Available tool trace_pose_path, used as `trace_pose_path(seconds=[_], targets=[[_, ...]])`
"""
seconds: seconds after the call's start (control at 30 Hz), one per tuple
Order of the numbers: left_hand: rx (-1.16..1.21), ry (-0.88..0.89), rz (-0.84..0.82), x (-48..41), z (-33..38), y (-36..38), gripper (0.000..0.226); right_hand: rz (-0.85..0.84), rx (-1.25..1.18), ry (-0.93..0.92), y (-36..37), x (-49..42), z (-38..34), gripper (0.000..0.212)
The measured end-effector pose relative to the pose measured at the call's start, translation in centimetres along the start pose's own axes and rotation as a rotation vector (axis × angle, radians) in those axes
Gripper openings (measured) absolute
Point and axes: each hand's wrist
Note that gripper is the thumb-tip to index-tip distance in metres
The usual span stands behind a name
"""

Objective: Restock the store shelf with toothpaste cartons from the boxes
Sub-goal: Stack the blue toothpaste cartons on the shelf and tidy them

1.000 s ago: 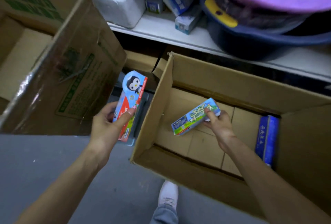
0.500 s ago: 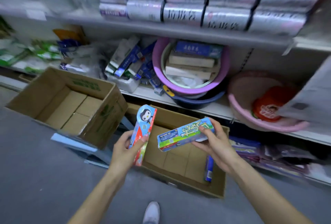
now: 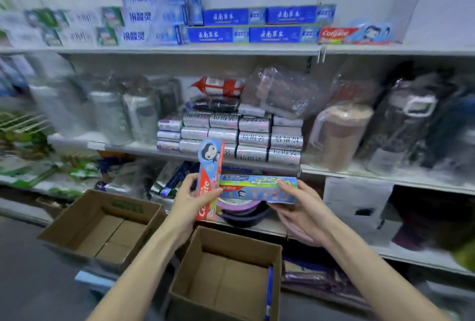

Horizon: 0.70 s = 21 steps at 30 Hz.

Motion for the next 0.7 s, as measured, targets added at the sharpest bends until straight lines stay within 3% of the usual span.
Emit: trace_pose_path(seconds=[0.2,0.27,0.43,0.53,0.7], targets=[[0.053,0.124,-0.075,0.2,8.6,2.0,0.051,-0.077,-0.016,-0.121,3.3,5.1,-6.5,0.029],[0.062,0.143,-0.109,0.0,10.8,2.2,0.050,-0.091,0.004,-0.152,4.3,6.5,-8.4,0.022],[0.081,0.188,-0.143,-0.5,15.3,3.1,0.055,-0.060,0.145,-0.192,5.8,8.7,-12.2,0.047],[0.101,0.207,-0.167,-1.2,16.9,4.0,0.059,0.003,0.197,-0.225,6.2,9.2,-13.6,0.046],[0.165,0.246,-0.203,-3.4,18.9,5.2,0.049,0.021,0.354,-0.496,6.6,9.6,-15.2,0.049]])
Point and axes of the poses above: each hand's wrist, its own x-axis away from the middle knuckle, its own y-axis out of the palm, z = x × y, and after that the axes turned 7 degrees about y, right-handed
